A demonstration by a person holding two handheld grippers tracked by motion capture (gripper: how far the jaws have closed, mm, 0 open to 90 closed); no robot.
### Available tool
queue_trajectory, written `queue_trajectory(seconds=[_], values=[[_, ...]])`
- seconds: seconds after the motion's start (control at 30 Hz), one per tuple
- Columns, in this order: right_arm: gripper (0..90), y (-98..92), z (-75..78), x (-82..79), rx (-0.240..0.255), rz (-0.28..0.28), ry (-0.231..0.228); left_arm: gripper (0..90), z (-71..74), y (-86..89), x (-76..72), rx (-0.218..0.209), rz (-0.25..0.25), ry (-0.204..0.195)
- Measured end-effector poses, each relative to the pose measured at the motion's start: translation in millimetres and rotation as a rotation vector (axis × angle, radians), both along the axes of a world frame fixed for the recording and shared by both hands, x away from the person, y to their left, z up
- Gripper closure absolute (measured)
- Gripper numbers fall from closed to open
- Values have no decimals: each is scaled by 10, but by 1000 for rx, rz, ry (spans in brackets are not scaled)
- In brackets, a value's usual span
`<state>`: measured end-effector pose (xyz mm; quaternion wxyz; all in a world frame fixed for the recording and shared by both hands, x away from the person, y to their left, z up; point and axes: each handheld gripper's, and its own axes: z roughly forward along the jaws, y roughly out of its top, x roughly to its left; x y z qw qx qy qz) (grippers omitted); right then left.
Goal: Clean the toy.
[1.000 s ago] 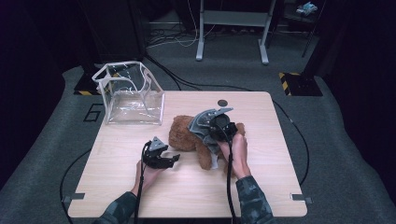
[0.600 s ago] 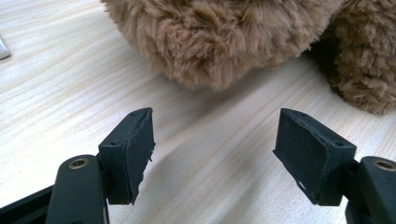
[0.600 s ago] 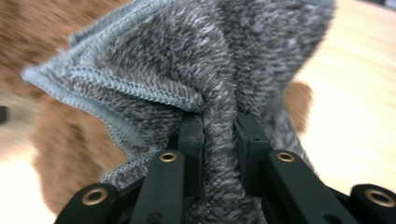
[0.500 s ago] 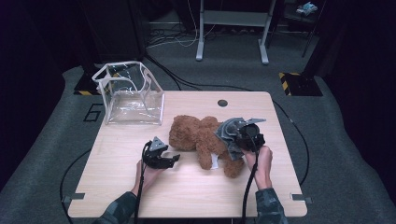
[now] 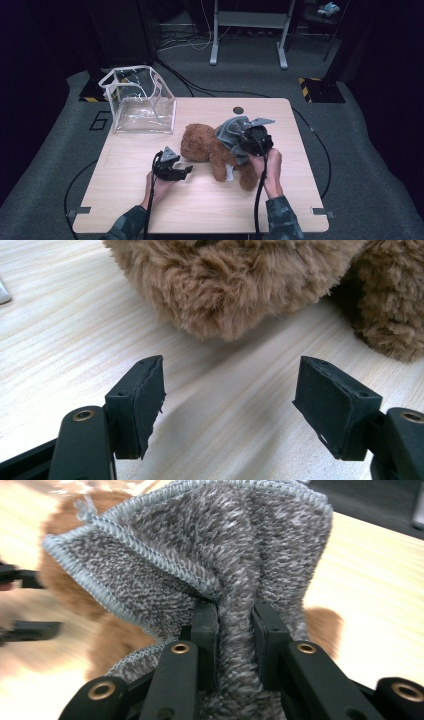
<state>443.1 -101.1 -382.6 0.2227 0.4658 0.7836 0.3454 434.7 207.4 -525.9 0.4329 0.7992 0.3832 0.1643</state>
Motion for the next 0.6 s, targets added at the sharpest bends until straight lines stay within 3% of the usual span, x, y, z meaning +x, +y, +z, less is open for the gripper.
queue_trajectory(seconds=[0.07,0.2,0.43,0.6], values=[[752,167,-33,53,-23,30,12,267,0,5,1,-4,3,0],[752,220,-158,140,-62,31,33,247,0,9,1,-10,6,0],[752,-162,-228,72,-36,-58,65,183,0,11,4,-12,3,1],[752,-448,-357,30,-66,-141,107,152,4,20,5,-16,2,9]])
